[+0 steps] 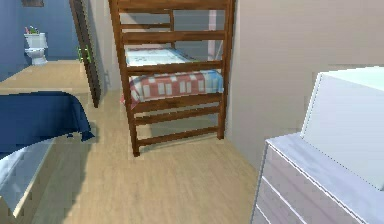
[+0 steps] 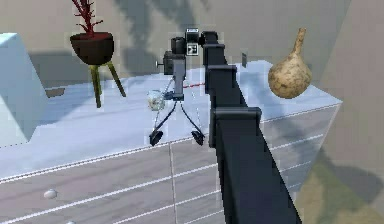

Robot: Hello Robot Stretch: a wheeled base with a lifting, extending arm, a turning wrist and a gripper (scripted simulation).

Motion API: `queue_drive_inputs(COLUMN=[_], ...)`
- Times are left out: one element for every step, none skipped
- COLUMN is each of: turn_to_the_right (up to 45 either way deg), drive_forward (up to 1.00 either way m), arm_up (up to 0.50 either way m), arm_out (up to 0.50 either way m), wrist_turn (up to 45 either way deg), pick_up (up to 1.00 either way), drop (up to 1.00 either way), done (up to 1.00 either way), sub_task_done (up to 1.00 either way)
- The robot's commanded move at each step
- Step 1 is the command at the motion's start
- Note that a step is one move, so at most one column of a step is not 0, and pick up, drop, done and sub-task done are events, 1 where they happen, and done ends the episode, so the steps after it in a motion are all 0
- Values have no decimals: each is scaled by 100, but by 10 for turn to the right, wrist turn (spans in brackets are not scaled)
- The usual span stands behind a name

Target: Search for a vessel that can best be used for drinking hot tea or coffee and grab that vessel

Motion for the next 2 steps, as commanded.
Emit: queue_drive_inputs(turn_to_the_right=[0,0], drive_forward=[0,0], arm_up=[0,0], arm_out=[0,0], wrist_turn=[450,450], pick_up=[0,0], drop=[0,0], done=[0,0], sub_task_done=[0,0])
